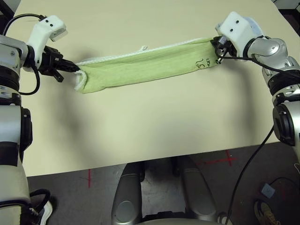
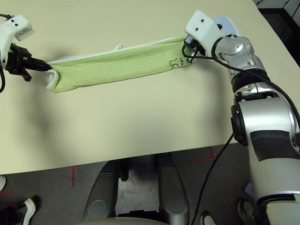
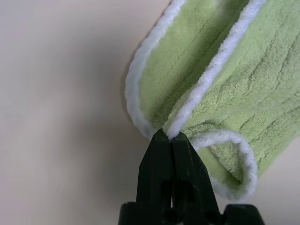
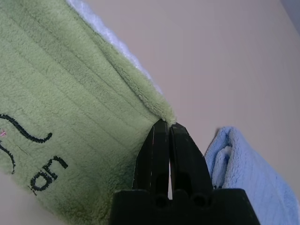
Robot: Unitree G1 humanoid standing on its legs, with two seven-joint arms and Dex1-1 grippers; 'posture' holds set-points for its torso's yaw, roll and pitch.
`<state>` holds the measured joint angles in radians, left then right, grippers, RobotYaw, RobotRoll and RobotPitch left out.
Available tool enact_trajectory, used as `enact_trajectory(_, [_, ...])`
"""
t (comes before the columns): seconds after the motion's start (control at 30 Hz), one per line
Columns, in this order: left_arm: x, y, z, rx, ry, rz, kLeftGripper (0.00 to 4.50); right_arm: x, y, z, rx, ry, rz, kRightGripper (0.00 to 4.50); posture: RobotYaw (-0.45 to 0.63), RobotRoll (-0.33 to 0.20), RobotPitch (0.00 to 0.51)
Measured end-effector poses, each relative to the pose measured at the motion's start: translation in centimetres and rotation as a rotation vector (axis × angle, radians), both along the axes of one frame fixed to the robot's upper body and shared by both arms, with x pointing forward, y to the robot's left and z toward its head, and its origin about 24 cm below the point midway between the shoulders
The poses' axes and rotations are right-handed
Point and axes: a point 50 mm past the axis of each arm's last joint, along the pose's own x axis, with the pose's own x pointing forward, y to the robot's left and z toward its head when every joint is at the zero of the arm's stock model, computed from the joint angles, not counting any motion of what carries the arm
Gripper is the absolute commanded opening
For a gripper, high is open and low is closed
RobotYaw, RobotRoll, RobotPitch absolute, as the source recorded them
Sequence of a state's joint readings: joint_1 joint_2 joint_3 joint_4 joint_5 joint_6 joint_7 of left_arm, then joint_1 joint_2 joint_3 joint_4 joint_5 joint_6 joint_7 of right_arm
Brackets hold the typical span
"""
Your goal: Fold the towel and set it aside.
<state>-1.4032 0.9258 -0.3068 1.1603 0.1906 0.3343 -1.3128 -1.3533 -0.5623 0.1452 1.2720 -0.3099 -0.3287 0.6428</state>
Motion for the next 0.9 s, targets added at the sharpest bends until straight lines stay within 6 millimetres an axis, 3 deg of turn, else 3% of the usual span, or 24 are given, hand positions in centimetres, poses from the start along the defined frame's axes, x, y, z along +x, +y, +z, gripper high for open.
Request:
enact_trajectory(0.53, [1.3, -0.6, -0.1, 0.032, -0.123, 0.040, 0.05, 0.3, 0.4, -0.5, 0.004, 0.016, -0.042, 0.00, 0.03, 0.000, 0.355])
enact_trajectory(0.63, [1.3, -0.6, 0.1, 0.037, -0.145, 0.046, 0.69, 0.4, 0.4, -0.5, 0.006, 0.014, -0.043, 0.78, 0.03, 0.000, 0.355])
enact_trajectory(0.8, [1.5, -0.6, 0.5, 0.029, -0.206, 0.049, 2.51, 0.3, 0.4, -0.3, 0.044, 0.004, -0.038, 2.58, 0.03, 0.000, 0.351])
enact_trajectory(0.9, [1.5, -0.7, 1.1, -0.006, -0.270, 0.039, 3.66, 0.2, 0.4, 0.3, 0.153, -0.030, -0.011, 3.66, 0.03, 0.000, 0.350])
